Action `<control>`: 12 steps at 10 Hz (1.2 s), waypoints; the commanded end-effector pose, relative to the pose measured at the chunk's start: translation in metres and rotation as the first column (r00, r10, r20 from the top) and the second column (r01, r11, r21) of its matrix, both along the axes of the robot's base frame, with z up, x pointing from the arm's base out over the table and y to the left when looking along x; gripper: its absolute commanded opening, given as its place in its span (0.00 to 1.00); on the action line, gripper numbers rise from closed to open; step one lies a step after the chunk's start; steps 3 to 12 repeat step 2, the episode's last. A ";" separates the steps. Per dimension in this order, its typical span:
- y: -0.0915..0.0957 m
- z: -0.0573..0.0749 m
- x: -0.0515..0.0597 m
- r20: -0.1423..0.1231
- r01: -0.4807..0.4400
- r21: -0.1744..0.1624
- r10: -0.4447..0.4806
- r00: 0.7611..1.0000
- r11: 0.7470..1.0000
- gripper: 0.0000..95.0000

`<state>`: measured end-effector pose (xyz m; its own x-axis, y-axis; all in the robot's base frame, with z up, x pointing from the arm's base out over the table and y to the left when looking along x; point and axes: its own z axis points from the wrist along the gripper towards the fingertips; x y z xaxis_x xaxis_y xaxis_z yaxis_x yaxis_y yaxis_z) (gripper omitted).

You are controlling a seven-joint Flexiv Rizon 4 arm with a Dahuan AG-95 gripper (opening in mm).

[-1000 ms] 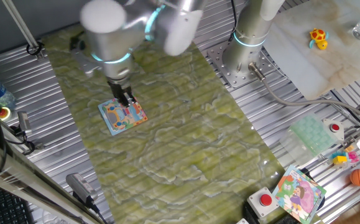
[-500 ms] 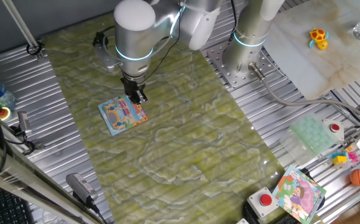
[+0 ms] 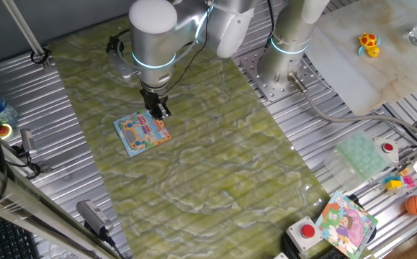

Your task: Assemble one piece of a puzzle

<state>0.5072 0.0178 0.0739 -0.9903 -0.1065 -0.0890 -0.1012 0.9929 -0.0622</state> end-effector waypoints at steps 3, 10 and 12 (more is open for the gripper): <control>0.000 0.001 0.000 -0.004 0.000 0.007 0.000 1.000 1.000 0.00; 0.000 0.001 0.000 -0.004 0.000 0.007 0.000 1.000 1.000 0.00; 0.000 0.001 0.000 -0.004 0.000 0.007 0.000 1.000 1.000 0.00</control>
